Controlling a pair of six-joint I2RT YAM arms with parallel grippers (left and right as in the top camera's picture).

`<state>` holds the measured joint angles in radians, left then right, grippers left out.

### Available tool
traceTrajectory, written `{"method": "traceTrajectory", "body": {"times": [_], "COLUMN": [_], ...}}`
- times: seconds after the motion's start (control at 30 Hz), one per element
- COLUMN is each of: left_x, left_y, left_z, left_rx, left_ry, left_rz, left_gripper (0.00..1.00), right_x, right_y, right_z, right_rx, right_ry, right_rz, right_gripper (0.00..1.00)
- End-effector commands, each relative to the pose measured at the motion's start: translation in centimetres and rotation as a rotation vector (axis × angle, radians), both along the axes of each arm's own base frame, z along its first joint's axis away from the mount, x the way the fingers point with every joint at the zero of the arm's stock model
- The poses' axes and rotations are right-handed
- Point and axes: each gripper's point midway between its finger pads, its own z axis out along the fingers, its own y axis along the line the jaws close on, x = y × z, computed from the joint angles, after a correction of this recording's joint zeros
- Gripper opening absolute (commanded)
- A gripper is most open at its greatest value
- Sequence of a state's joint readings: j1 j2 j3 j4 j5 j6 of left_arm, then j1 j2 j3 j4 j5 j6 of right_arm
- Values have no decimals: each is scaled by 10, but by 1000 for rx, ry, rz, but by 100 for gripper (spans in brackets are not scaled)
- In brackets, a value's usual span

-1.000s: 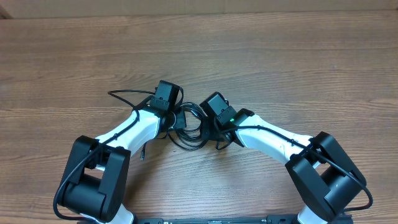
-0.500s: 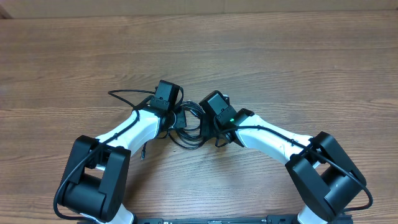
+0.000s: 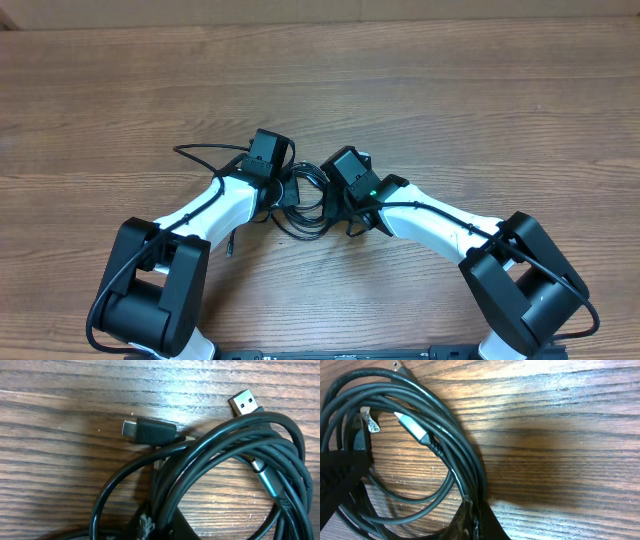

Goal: Untangle cables

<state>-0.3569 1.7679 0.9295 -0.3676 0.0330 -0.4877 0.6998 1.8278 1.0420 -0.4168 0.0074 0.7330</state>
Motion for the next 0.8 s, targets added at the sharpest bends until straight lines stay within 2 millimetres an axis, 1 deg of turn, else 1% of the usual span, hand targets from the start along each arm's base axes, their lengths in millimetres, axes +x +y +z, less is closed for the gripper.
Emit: {"method": "traceTrajectory", "body": {"times": [0.0,0.1,0.13,0.17,0.33,0.5,0.6,0.7,0.77], "left_x": [-7,-6,-5,-6,-9,-13,-15,-16,-15], "left_y": [8,14,15,17,40,61,66,65,61], "left_z": [-17,-17,-17,-17,-20,-22,-23,-24,-24], "left_rx": [53,84,90,96,123,127,130,124,111], "left_ry": [36,25,24,26,60,103,116,120,119], "left_rz": [-6,7,10,23,147,229,247,246,236], "left_gripper": [12,5,4,4,4,4,4,4,4], "right_x": [1,1,1,1,0,0,-1,-1,-3], "right_y": [-4,-4,-4,-3,-4,-5,-8,-5,6], "right_z": [2,2,2,2,1,1,0,1,4], "right_rx": [3,3,3,4,1,0,-8,8,45], "right_ry": [-2,-2,-2,-2,1,4,13,16,13], "right_rz": [-30,-32,-32,-32,-32,-36,-73,-59,9], "right_gripper": [4,4,4,4,4,4,4,4,13]}}
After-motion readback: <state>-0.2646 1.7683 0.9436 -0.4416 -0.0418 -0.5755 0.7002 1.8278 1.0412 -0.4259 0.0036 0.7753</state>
